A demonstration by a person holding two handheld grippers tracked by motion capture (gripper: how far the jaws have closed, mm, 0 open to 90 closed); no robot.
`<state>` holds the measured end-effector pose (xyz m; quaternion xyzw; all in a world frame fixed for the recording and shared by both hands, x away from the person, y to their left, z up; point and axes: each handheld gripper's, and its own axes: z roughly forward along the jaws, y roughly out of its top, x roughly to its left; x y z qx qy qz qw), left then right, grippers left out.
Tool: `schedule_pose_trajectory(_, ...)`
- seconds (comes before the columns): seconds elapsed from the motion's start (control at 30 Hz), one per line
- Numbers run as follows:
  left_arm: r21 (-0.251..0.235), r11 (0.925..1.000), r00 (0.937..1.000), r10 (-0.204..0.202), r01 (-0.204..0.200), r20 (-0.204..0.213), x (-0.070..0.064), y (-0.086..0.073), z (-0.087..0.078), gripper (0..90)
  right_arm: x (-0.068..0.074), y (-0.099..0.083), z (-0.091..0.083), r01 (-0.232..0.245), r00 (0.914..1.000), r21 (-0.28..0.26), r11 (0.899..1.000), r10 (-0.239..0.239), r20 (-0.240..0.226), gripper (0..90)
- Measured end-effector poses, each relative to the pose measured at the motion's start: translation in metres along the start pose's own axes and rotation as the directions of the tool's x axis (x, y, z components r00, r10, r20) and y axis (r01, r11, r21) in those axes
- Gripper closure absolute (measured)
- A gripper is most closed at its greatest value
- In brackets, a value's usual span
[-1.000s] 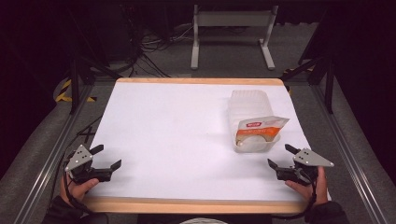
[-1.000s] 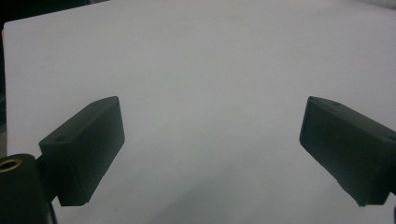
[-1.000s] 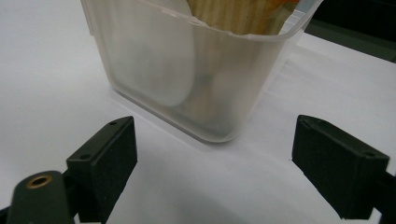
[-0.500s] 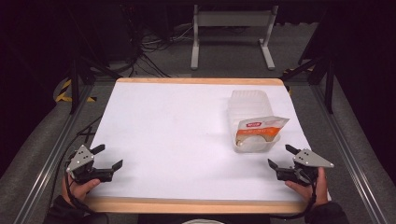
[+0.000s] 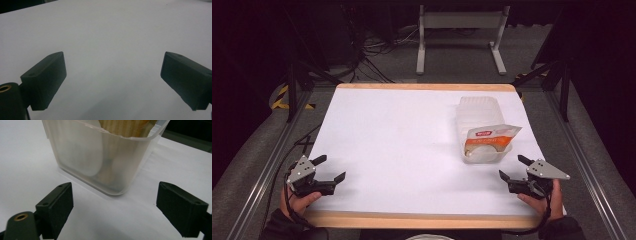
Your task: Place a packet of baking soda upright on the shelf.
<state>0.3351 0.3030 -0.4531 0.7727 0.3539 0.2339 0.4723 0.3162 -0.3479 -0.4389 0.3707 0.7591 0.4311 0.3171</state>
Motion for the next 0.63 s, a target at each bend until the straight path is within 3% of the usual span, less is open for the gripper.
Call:
schedule_pose_trajectory(0.13, 0.010, 0.9999, 0.9999, 0.014, -0.014, 0.002, -0.0015, 0.0006, 0.0019, 7.1, 0.0002, 0.0000, 0.0002, 0.004, 1.0000, 0.000, 1.000, -0.004, -0.002, 14.7)
schedule_pose_trajectory(0.63, 0.003, 1.0000, 1.0000, 0.002, -0.002, 0.000, -0.0028, 0.0001, 0.0021, 7.2, 0.0007, -0.0001, -0.0014, 0.007, 1.0000, -0.009, 1.000, -0.007, -0.002, 15.1)
